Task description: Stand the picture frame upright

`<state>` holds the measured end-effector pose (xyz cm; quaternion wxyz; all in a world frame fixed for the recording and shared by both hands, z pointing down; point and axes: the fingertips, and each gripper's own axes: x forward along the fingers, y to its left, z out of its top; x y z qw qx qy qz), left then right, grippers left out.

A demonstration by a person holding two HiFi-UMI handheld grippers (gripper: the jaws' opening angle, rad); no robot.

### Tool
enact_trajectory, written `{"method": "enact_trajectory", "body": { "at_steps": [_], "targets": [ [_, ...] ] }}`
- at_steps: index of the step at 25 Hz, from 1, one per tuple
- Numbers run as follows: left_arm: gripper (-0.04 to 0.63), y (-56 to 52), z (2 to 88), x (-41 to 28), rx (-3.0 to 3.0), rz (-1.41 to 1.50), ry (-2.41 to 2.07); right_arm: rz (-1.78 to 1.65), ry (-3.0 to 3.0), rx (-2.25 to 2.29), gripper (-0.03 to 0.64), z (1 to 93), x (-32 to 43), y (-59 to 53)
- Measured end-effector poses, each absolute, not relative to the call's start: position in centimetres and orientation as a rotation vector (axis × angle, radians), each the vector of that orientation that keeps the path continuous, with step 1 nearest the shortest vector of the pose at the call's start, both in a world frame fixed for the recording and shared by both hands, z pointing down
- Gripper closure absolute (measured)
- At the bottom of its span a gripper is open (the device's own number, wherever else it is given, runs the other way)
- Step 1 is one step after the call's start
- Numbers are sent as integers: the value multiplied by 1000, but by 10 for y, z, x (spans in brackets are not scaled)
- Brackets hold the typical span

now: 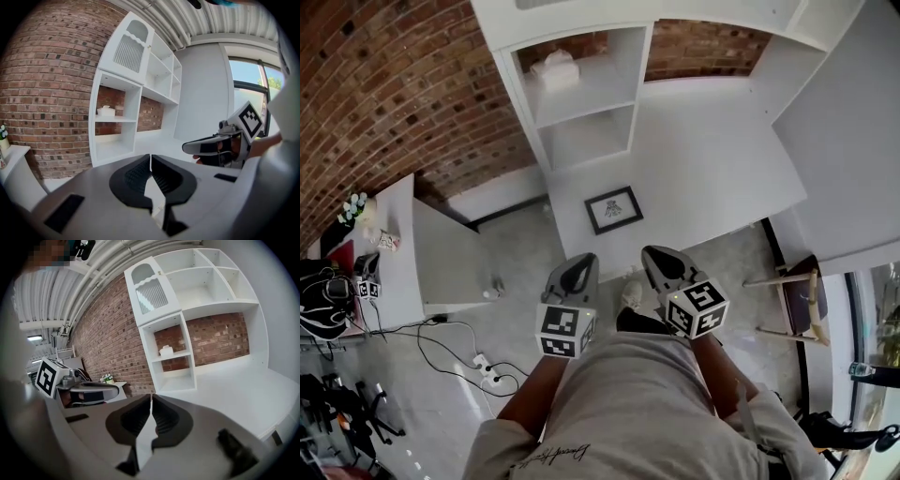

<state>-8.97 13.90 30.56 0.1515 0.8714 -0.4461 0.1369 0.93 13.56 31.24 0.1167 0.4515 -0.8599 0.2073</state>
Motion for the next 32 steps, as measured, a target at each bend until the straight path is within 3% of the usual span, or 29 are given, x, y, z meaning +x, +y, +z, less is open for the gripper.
{"method": "enact_trajectory", "body": {
  "at_steps": [16,32],
  "targets": [
    [574,23,310,-32,2404,383,-1394,624,-2597,1121,586,320,54,16],
    [574,1,321,-58,2333,438,-1441,672,-2592,1047,586,335,39,-9]
  ]
}}
